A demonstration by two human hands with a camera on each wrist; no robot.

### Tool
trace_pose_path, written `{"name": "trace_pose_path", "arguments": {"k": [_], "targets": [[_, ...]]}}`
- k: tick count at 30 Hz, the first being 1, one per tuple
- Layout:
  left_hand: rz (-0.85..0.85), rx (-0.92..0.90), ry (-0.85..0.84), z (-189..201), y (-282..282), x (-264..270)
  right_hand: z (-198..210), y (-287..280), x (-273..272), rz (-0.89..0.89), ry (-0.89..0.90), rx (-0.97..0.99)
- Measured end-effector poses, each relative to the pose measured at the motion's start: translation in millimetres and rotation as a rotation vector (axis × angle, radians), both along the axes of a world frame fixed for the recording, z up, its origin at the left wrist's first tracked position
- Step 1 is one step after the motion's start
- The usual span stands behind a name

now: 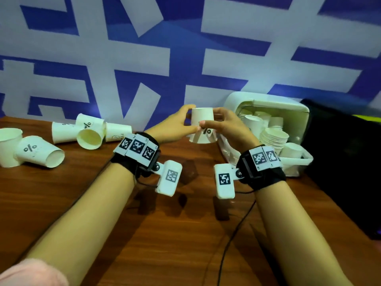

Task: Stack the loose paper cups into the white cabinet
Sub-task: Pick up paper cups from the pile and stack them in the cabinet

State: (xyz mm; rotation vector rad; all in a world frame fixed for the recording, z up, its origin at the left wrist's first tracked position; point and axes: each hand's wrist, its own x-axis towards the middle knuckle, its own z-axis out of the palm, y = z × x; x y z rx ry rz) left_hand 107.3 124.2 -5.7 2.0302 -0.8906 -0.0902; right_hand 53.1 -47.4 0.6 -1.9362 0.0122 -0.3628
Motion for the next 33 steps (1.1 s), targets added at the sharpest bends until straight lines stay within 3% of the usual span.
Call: {"name": "trace_pose_path", "arguments": {"k": [5,9,15,22,33], "targets": [[-0.074,-0.177,-0.022,7.1,-61.9,-18.6,20.0,-46.0,-34.8,-0.177,-0.122,-0.133],[-0.103,-0.279,-0.029,4.2,-111.2,-27.1,31.6,-82.4,-57.7,-0.256,-0.113,-0.253],[-0.287,-0.374,0.047,8.3,-178.2,-47.7,40.3,-136.6,-96.2,-0.325,-0.140,-0.335],[-0.421,-0.309,-0.024,-3.0,-229.7,-64.7,25.7,-190.2,-122.7,-0.511,-0.165,-0.345],[-0.444,-0.165,-0.185,-30.5,-252.2,-48.4,-17.6,-215.1,-85.9,-0.755,-0.232,-0.188]]}}
